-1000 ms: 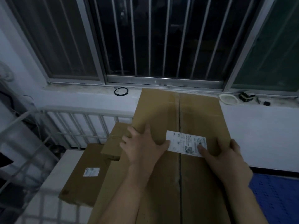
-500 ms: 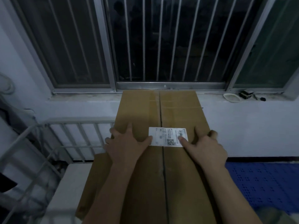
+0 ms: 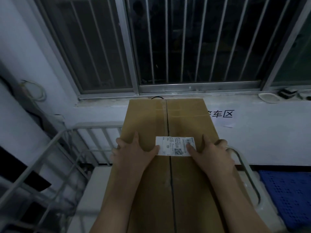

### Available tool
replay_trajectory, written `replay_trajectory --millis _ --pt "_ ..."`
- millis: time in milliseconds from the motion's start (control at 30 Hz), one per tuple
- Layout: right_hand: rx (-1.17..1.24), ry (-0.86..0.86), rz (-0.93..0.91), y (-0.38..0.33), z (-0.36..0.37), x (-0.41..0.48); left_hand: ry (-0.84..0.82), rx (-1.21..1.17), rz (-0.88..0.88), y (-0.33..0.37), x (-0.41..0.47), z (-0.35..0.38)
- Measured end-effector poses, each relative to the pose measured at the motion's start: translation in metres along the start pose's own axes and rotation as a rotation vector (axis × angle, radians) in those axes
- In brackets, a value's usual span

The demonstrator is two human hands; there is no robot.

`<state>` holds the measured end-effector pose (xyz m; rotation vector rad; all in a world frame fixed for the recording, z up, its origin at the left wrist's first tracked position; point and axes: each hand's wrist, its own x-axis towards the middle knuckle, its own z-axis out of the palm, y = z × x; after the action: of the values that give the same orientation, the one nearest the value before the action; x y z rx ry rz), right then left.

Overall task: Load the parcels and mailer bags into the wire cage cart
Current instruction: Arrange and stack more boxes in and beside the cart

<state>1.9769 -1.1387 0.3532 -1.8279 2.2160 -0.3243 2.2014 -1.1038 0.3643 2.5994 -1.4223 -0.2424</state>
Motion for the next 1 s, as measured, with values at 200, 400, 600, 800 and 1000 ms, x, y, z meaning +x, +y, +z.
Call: replay_trajectory --millis 200,400,600,800,1000 --pt "-0.027 0.016 0.011 -0.041 0.030 0.011 -0.022 -0.005 0.006 -0.033 0.041 0.005" --pt "-0.076 -0.008 0.030 -0.120 0.071 0.011 -0.040 -0.027 0.023 -0.096 0.111 0.014" --pt "-0.119 -0.050 0.043 -0.194 0.136 0.016 -0.071 -0.001 0.062 -0.157 0.175 0.022" --pt "-0.080 -0.055 0.042 -0.234 0.180 0.026 -0.064 0.007 0.057 -0.190 0.222 0.033" --pt "-0.090 -0.072 0.022 -0.261 0.214 0.042 -0.091 0.015 0.049 -0.215 0.259 0.050"
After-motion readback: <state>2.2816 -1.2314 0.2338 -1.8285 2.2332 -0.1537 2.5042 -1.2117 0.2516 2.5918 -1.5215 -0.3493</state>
